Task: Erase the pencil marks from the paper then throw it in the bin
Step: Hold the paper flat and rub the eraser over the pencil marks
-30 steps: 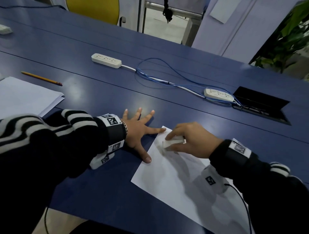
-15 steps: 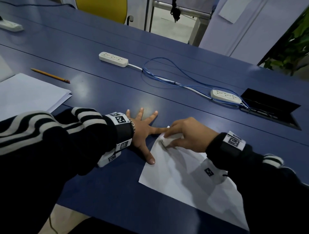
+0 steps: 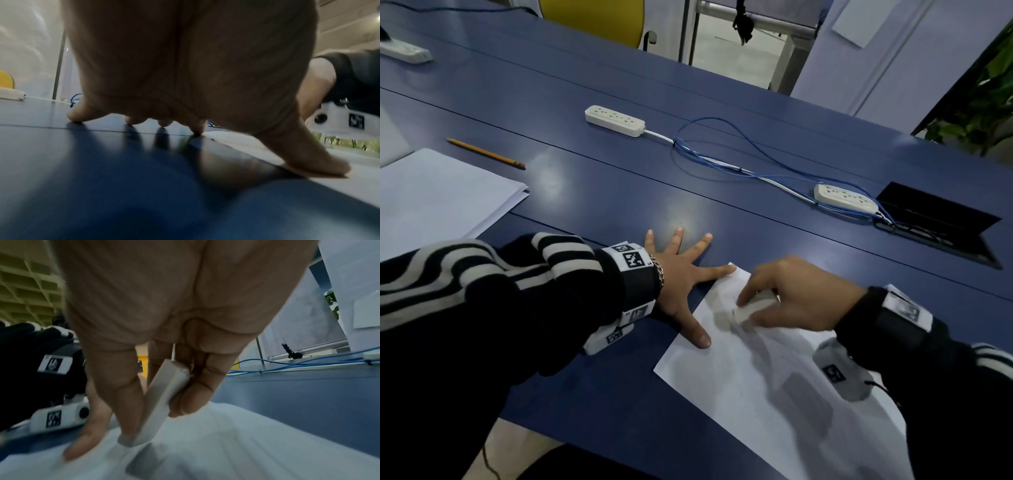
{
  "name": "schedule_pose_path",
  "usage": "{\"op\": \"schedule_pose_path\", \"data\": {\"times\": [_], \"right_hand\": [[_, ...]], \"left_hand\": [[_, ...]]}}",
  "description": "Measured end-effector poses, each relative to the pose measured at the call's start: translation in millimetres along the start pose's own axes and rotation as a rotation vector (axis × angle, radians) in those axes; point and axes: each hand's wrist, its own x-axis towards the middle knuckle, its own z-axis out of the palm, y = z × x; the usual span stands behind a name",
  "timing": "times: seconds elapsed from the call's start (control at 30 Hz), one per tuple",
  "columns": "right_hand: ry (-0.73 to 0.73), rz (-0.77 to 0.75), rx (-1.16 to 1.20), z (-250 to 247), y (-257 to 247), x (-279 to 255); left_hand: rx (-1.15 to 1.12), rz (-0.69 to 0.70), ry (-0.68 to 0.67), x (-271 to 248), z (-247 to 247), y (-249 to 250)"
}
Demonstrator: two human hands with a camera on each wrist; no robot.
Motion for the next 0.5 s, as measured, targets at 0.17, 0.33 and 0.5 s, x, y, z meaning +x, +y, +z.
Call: {"op": "schedule_pose_path", "data": {"times": [0.17,0.33,0.5], "right_hand": [[0.125,-0.043,0.005,8,-5,27],[-0.083,-0.093,0.031,1,-3,19],[0.097,-0.074,-0.006,5,0,32]], "left_hand": [[-0.005,-0.055,-0.018,1,-2,0],[-0.015,-0.075,-0.025,3,-5,1],[-0.030,-0.085,-0.042,3,-5,3]]}}
